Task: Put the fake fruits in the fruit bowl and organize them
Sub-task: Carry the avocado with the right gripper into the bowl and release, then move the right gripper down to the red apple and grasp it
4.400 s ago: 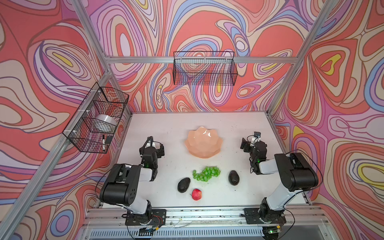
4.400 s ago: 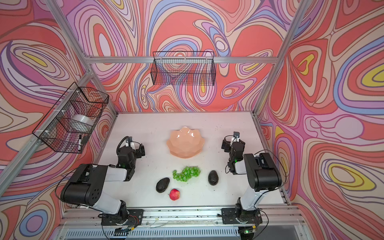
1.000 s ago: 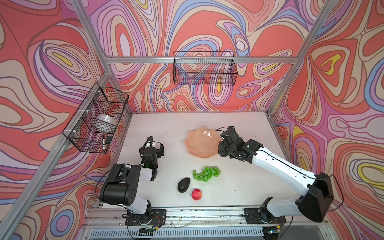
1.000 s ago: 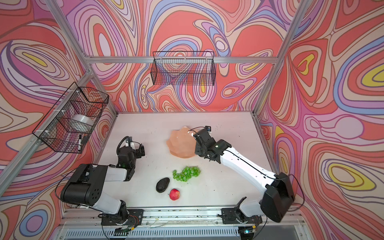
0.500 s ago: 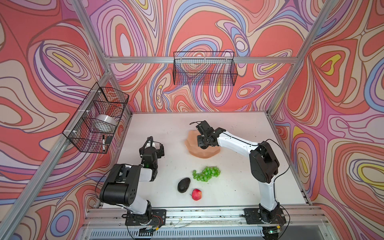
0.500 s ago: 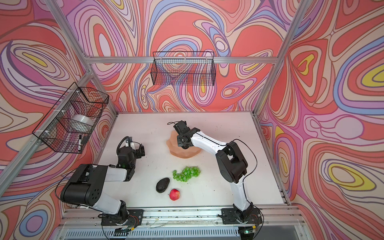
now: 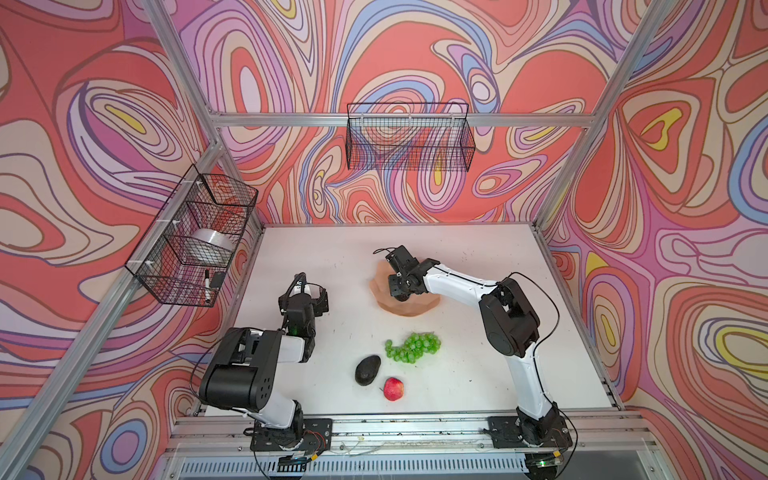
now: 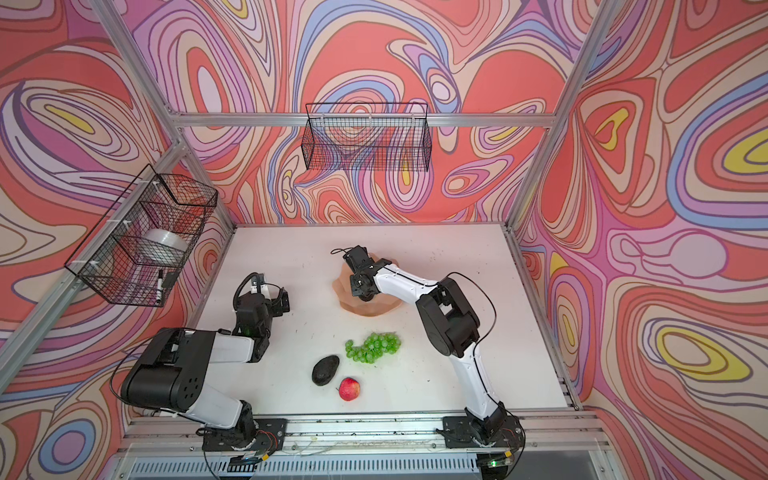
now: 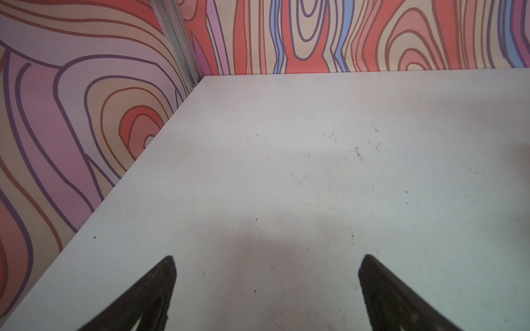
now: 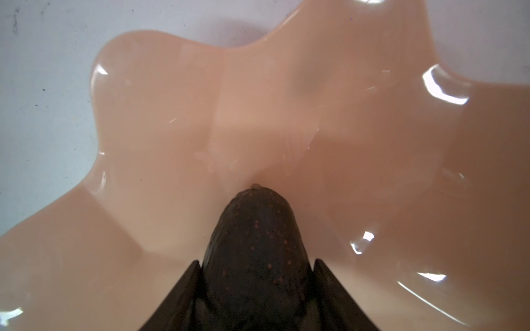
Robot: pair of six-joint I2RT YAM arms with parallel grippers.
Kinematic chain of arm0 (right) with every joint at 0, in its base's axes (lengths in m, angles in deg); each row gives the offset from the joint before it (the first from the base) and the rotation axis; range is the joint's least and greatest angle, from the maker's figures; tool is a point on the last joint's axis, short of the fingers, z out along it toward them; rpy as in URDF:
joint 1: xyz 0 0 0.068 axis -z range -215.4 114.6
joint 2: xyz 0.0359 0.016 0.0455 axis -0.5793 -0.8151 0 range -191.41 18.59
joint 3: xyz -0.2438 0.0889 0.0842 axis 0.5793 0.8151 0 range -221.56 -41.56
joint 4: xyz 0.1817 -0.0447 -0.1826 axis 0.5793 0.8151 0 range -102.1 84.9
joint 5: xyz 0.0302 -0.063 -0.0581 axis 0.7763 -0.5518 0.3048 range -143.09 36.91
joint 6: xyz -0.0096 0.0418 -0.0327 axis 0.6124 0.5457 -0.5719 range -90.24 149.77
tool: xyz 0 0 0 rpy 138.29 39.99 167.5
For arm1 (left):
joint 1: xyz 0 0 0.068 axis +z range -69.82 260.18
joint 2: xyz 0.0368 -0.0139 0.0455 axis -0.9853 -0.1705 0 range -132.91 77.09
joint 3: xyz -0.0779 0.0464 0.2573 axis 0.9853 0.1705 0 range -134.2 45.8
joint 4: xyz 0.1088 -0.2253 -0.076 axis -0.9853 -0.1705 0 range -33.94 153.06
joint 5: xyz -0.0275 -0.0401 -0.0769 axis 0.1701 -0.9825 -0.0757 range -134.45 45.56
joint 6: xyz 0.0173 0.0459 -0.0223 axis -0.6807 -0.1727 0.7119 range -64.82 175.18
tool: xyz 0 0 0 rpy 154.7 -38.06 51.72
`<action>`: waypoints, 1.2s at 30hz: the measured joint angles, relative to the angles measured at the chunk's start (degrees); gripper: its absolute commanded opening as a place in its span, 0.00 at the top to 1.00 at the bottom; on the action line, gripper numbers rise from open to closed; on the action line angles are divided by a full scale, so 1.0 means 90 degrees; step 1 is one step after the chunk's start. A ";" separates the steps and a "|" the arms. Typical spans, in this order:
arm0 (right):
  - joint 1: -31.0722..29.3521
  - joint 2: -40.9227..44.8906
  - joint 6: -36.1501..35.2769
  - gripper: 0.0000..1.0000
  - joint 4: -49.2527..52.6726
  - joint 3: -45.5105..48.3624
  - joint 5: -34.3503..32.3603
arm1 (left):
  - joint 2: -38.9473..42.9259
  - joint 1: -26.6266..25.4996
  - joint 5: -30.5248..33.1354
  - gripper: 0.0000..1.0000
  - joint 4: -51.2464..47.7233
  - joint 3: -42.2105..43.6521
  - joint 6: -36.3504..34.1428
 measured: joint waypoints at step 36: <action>-0.3016 0.4364 0.1596 0.14 0.1336 0.3242 -0.1010 | 0.0002 0.0000 0.0002 0.00 0.0000 0.0000 0.0000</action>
